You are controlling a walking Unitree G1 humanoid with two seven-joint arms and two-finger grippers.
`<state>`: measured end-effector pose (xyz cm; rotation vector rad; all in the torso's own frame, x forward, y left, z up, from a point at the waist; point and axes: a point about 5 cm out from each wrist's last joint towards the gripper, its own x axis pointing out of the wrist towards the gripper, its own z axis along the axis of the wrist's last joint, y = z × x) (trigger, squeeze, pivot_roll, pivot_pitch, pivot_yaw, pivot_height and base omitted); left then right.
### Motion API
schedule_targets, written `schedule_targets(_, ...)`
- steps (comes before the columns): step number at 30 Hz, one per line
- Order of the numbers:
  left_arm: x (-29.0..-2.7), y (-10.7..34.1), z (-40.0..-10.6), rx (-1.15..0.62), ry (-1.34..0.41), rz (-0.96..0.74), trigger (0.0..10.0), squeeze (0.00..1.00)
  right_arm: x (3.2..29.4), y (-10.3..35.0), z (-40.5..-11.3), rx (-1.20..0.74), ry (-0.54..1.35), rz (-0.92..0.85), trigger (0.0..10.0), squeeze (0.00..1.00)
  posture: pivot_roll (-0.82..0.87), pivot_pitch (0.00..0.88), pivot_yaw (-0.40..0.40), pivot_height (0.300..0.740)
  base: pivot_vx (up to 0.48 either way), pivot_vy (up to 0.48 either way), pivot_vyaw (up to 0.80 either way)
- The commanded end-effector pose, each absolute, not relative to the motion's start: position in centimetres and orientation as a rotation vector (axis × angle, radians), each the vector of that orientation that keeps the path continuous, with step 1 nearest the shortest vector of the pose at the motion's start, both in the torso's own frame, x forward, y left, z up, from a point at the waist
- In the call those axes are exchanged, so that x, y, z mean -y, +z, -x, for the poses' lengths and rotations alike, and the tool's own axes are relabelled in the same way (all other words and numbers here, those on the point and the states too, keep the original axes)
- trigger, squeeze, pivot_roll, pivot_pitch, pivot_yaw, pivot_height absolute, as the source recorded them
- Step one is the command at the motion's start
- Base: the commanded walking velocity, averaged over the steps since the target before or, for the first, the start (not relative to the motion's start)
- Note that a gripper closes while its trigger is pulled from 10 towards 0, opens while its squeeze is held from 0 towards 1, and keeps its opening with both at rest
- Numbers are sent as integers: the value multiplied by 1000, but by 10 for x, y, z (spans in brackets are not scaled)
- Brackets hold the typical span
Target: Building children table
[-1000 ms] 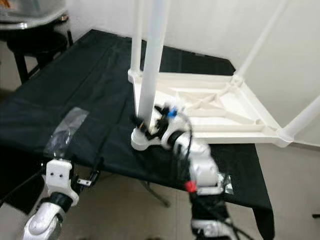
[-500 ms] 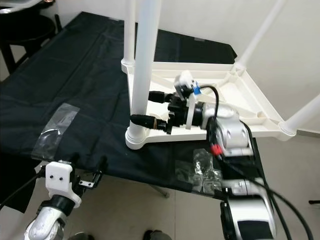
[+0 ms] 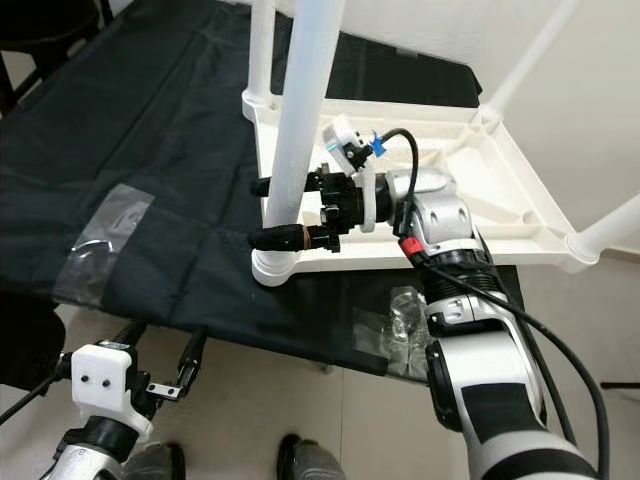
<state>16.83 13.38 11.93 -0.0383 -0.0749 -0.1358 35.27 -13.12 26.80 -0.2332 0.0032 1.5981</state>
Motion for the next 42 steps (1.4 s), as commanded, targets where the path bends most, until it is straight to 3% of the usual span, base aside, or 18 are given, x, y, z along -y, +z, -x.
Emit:
schedule_targets(1, -131, 117, -162, 43, -135, 45, 10000, 0, 135, 270, -353, -7, 1627, 260, 10000, 0, 147, 298, -159, 740, 0, 0, 0)
schedule_targets(6, -131, 119, -158, 32, -138, 48, 10000, 0, 144, 278, -355, -6, 1614, 274, 10000, 0, 141, 308, -151, 740, 0, 0, 0)
schedule_targets(7, -131, 119, -158, 29, -139, 49, 10000, 0, 146, 279, -355, -6, 1612, 280, 6039, 0, 141, 308, -150, 740, 0, 0, 0)
schedule_targets(8, -131, 119, -158, 29, -139, 49, 10000, 0, 146, 279, -355, -6, 1612, 280, 6039, 0, 141, 308, -150, 740, 0, 0, 0)
schedule_targets(9, -131, 120, -157, 26, -140, 49, 10000, 0, 147, 280, -355, -6, 1610, 285, 3451, 0, 141, 308, -150, 740, 0, 0, 0)
schedule_targets(10, -131, 120, -157, 26, -140, 49, 10000, 0, 147, 280, -355, -6, 1610, 285, 3451, 0, 141, 308, -150, 740, 0, 0, 0)
schedule_targets(11, -130, 120, -157, 23, -140, 49, 10000, 0, 148, 280, -355, -6, 1615, 291, 0, 0, 141, 307, -151, 740, 0, 0, 0)
schedule_targets(28, -132, 116, -169, 20, -134, 42, 10000, 0, 141, 281, -358, 36, 1605, 384, 0, 0, 120, 245, -172, 740, 0, 0, 0)
schedule_targets(30, -132, 113, -173, 20, -133, 44, 10000, 0, 138, 266, -360, 40, 1399, 374, 0, 0, 111, 212, -204, 740, 0, 0, 0)
schedule_targets(31, -132, 113, -173, 20, -133, 44, 10000, 0, 138, 266, -360, 40, 1399, 374, 0, 0, 111, 212, -204, 740, 0, 0, 0)
schedule_targets(32, -132, 111, -176, 20, -131, 44, 10000, 0, 133, 248, -358, 27, 1248, 301, 0, 0, 113, 191, -218, 740, 0, 0, 0)
schedule_targets(33, -132, 111, -176, 20, -131, 44, 10000, 0, 133, 248, -358, 27, 1248, 301, 0, 0, 113, 191, -218, 740, 0, 0, 0)
schedule_targets(34, -134, 108, -180, 20, -129, 43, 10000, 0, 121, 203, -354, -11, 788, 64, 0, 0, 114, 165, -235, 740, 0, 0, 0)
schedule_targets(35, -135, 106, -184, 20, -127, 40, 10000, 0, 126, 155, -331, -156, 468, -14, 0, 0, 109, 164, -228, 740, 0, 0, 0)
schedule_targets(37, -135, 106, -184, 20, -127, 40, 10000, 0, 126, 155, -331, -156, 468, -14, 0, 0, 109, 164, -228, 740, 0, 0, 0)
schedule_targets(38, -136, 104, -189, 21, -128, 35, 10000, 0, 126, 126, -312, -238, 315, -35, 0, 0, 130, 137, -200, 740, 0, 0, 0)
schedule_targets(39, -136, 104, -189, 21, -128, 35, 10000, 0, 126, 126, -312, -238, 315, -35, 0, 0, 130, 137, -200, 740, 0, 0, 0)
schedule_targets(42, -140, 98, -201, 18, -136, 24, 10000, 0, 94, 129, -320, -206, 450, -25, 0, 0, 102, 97, -180, 740, 0, 0, 0)
